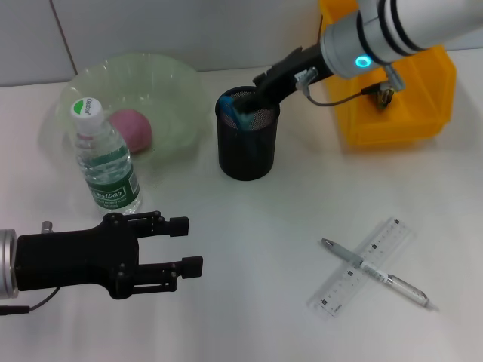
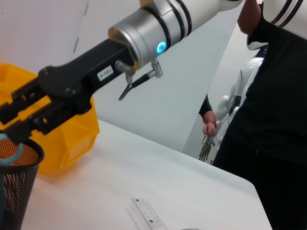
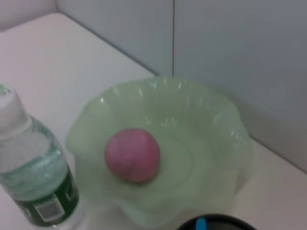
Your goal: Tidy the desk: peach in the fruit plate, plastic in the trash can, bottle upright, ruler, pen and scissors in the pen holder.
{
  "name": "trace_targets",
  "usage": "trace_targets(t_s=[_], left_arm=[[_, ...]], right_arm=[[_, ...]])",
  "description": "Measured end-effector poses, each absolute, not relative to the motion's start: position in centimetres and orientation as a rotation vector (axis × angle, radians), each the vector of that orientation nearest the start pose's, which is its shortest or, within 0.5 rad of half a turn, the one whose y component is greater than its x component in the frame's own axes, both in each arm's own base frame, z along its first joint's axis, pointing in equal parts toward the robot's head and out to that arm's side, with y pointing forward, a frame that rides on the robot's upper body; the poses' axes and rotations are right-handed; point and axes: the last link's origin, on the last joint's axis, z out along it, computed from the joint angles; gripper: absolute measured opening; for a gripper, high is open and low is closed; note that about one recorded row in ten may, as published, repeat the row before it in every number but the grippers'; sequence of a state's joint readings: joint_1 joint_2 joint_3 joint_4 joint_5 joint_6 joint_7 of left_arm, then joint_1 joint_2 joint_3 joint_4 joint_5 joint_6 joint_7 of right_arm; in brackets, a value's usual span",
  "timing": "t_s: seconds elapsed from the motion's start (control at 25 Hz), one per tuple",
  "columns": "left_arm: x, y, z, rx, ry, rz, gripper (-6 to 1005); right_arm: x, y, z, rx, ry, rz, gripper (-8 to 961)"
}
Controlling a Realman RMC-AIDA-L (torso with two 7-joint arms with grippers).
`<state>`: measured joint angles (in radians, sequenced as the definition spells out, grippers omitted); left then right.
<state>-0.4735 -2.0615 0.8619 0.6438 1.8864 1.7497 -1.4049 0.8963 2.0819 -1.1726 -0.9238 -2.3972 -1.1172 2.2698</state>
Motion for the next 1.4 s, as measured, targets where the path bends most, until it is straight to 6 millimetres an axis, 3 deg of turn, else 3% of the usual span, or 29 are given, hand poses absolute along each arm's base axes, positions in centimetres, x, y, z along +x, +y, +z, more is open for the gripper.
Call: trace_targets(t_s=[0.32,0.8,1.08,1.16,1.2,1.4], left_arm=[[-24.9,29.1,-0.9,-2.944,-0.625,-0.865,719],[-24.6,29.2,-0.6,-2.945,-0.618,-0.88,717],[-24.5,29.2,-0.5,-2.95,-0.612,-0.883,716],[-24.5,29.3,-0.5,-2.951,-0.61,-0.883,715],[-24.5,29.3,-0.5,-2.951,-0.61,-0.883,715],[-24.3,29.1,-0.5,-2.964,-0.592,-0.897,715]], right_arm=[[12.0,42.4,0.6,-2.615,0.648,0.179,573],[15.6,38.5,4.5,-2.598,0.676,0.456,574],[19.1,36.2,6.7,-2.594,0.663,0.709,573],[21.6,35.1,7.3,-2.562,0.692,0.832,573],[21.6,35.1,7.3,-2.562,0.692,0.832,573],[25.6,33.0,8.4,-2.447,0.757,1.092,574]])
